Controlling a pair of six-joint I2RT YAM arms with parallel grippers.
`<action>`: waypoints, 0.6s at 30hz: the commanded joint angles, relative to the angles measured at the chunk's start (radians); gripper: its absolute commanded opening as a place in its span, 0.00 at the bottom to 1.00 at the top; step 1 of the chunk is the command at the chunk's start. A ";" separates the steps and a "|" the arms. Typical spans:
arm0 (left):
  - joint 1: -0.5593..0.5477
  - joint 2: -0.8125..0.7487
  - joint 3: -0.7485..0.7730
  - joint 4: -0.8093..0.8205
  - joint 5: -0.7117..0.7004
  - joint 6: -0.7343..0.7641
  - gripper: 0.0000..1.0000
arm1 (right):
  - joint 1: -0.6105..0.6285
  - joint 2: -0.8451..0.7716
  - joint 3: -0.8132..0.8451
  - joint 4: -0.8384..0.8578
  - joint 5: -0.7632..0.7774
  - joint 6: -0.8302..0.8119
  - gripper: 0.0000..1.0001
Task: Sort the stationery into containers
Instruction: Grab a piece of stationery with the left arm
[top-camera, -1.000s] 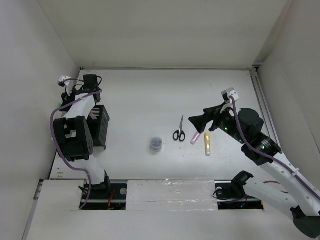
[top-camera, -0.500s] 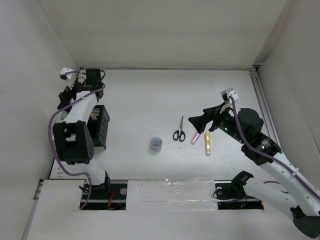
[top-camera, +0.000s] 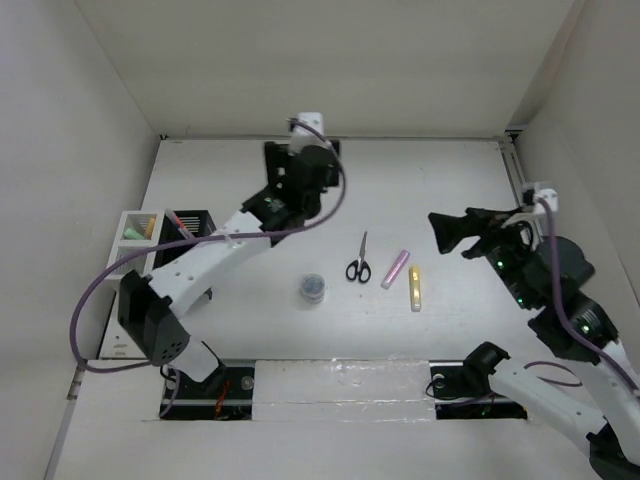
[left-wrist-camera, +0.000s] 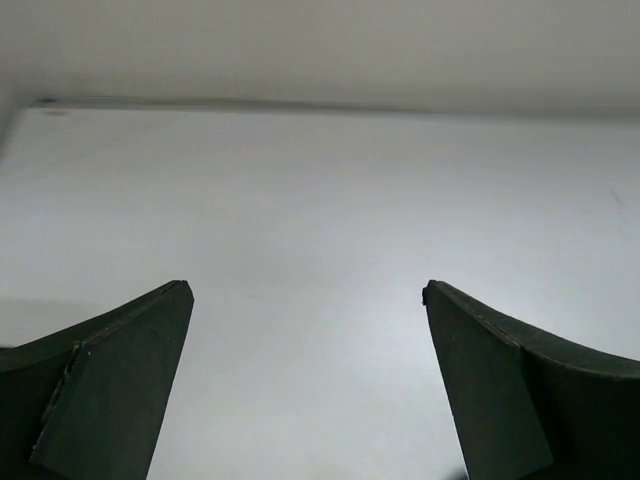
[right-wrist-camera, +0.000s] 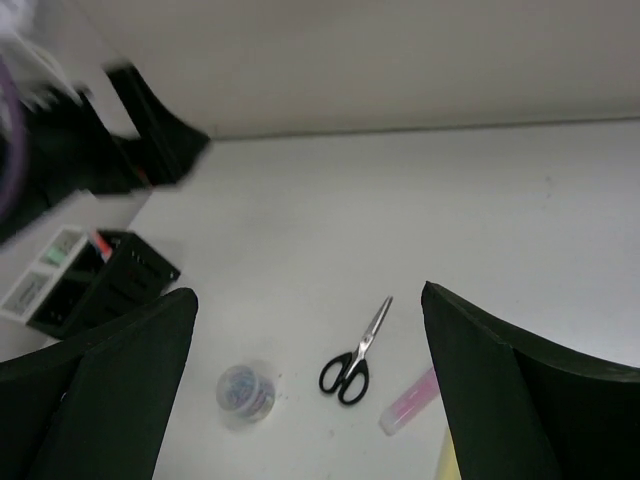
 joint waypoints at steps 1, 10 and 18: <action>-0.149 0.118 -0.004 -0.075 0.239 0.068 1.00 | -0.009 -0.056 0.105 -0.074 0.183 0.015 1.00; -0.272 0.311 -0.004 0.023 0.614 -0.024 1.00 | -0.009 -0.109 0.168 -0.188 0.302 0.030 1.00; -0.323 0.558 0.189 -0.095 0.754 0.011 1.00 | -0.009 -0.109 0.156 -0.188 0.265 0.012 1.00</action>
